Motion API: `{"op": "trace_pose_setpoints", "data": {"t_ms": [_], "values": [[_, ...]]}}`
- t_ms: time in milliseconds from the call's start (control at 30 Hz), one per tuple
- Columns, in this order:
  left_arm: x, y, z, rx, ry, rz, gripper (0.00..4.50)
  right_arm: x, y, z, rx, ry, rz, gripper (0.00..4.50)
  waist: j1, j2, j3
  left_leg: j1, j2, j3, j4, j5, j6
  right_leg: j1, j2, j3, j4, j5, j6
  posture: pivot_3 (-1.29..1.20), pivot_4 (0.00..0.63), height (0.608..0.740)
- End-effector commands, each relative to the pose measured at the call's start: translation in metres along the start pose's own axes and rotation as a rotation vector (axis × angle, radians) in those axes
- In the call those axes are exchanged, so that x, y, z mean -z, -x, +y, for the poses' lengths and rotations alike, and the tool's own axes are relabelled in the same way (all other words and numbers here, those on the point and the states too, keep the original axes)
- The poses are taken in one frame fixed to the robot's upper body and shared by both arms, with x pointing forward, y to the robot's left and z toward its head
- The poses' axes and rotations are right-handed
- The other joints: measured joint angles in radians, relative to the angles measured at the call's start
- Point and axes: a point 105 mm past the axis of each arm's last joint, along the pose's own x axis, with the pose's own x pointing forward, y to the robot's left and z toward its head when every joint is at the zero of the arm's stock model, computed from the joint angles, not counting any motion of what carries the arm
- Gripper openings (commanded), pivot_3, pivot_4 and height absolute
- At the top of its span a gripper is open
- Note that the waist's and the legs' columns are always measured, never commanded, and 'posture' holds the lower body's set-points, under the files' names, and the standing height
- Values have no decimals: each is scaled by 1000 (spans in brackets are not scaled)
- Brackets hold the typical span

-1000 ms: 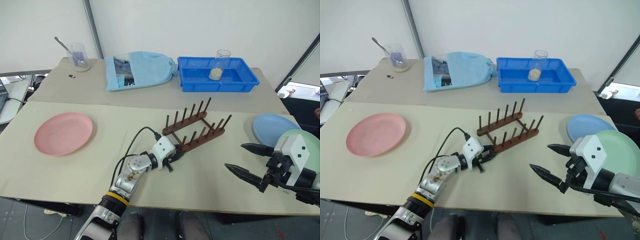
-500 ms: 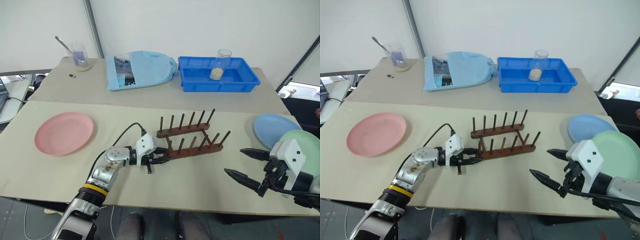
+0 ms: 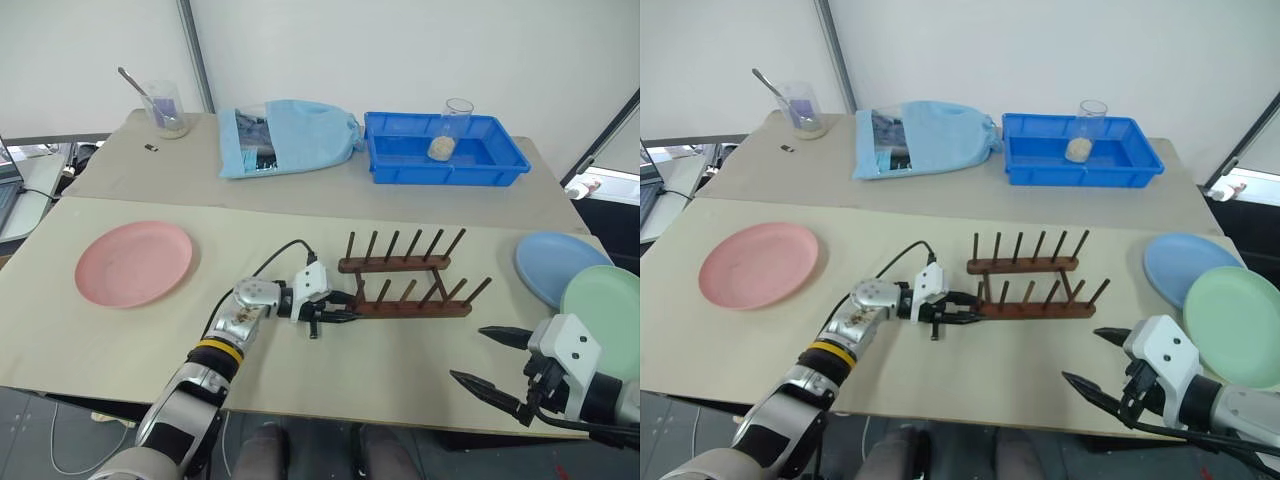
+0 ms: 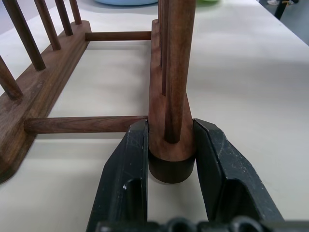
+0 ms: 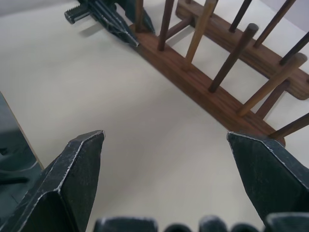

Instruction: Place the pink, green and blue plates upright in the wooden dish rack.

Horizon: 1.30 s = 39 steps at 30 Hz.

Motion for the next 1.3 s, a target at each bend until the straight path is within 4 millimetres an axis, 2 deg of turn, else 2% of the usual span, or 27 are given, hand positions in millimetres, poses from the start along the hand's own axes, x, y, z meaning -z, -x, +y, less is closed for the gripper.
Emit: {"op": "trace_pose_setpoints", "data": {"t_ms": [33, 133, 300, 467, 533, 633, 733, 767, 833, 867, 1033, 1067, 1200, 1233, 1300], "values": [[-7, -8, 1, 37, -49, -8, 887, -7, 6, 0, 32, 60, -14, 4500, 0, 0, 0, 0, 0, 0, 0, 0, 0, 0, 0, 0, 0, 0, 0, 0, 150, 740], [-8, -12, 2, 55, -59, -2, 887, -6, 8, 4, 38, 53, -12, 4500, 0, 0, 0, 0, 0, 0, 1, 0, 0, 0, 0, 0, 0, 0, 0, 0, 150, 740], [-4, -10, 15, 18, -56, 36, 887, -4, 8, 6, 43, 29, -11, 4500, 0, 0, 0, 0, 0, 0, 1, 0, 0, 0, 0, 0, 0, 0, 1, 0, 150, 740], [-10, 0, 23, -16, -83, 25, 3349, -1, 5, 4, 36, 22, -4, 4500, -7, 0, 0, 0, 0, 0, 1, 0, 0, 0, 0, 0, 0, 1, 1, 0, 150, 740], [-13, 19, 19, -12, -71, 22, 4236, -2, 3, 0, 38, 31, -3, 4500, -16, 0, 0, 0, 1, 0, 1, 0, 0, 0, 1, 0, 0, 1, 1, 0, 150, 740], [-17, 41, 11, -31, -59, 35, 4236, -3, -1, -5, 49, 44, 7, 4500, -27, 1, 0, 0, 2, 0, 0, 0, 0, 0, 1, 0, 1, 1, 0, 0, 150, 740], [-28, 61, -13, -34, -7, 36, 4236, 4, -10, -16, 66, 68, 70, 4500, -35, 1, -1, 1, 4, 0, 0, 0, 0, -1, 0, 0, 1, 1, 0, 0, 150, 740], [-30, 62, -22, -38, 26, 33, 3992, 6, -12, -19, 64, 77, 81, 4500, -32, 1, -1, 1, 4, -1, 0, 0, 0, 0, -1, 0, 1, 1, 0, 0, 150, 740], [-31, 60, -40, -47, 74, 39, 3362, 10, -18, -27, 71, 89, 102, 3944, -24, 2, -1, 1, 4, 0, 0, 0, 0, -1, -2, 0, 1, 1, 0, 0, 150, 740], [-30, 58, -46, -55, 85, 48, 2908, 12, -20, -29, 69, 92, 114, 3636, -20, 2, -1, 1, 3, -1, 0, 0, 0, 0, -3, 0, 1, 1, 0, 0, 150, 740], [-21, 31, -52, -176, 107, 75, 380, 22, -40, -38, 52, 100, 147, 1936, -9, 2, -1, 1, 2, 0, 2, 0, 0, 1, -4, 0, 0, 1, 0, 0, 150, 740], [-19, 25, -50, -202, 105, 81, 0, 24, -44, -40, 54, 96, 151, 1597, -10, 2, -1, 1, 2, 0, 3, 0, 0, 1, -3, 0, 0, 1, 0, 0, 150, 740], [-11, 7, -40, -282, 80, 103, 0, 35, -58, -44, 57, 102, 174, 203, -11, 2, -1, 1, 1, 1, 3, 0, 0, 1, -1, 0, 0, 1, 0, 0, 150, 740], [-9, 3, -36, -306, 77, 110, 0, 36, -63, -46, 58, 104, 171, 36, -12, 2, -1, 1, 1, 0, 2, 0, 0, 0, -1, 0, 1, 1, 0, 0, 150, 740], [-6, -1, -28, -343, 78, 120, 0, 37, -72, -51, 71, 114, 165, 36, -14, 2, -1, 1, 1, 0, 2, 0, 0, 0, 0, 0, 1, 1, 0, 0, 150, 740]]}}
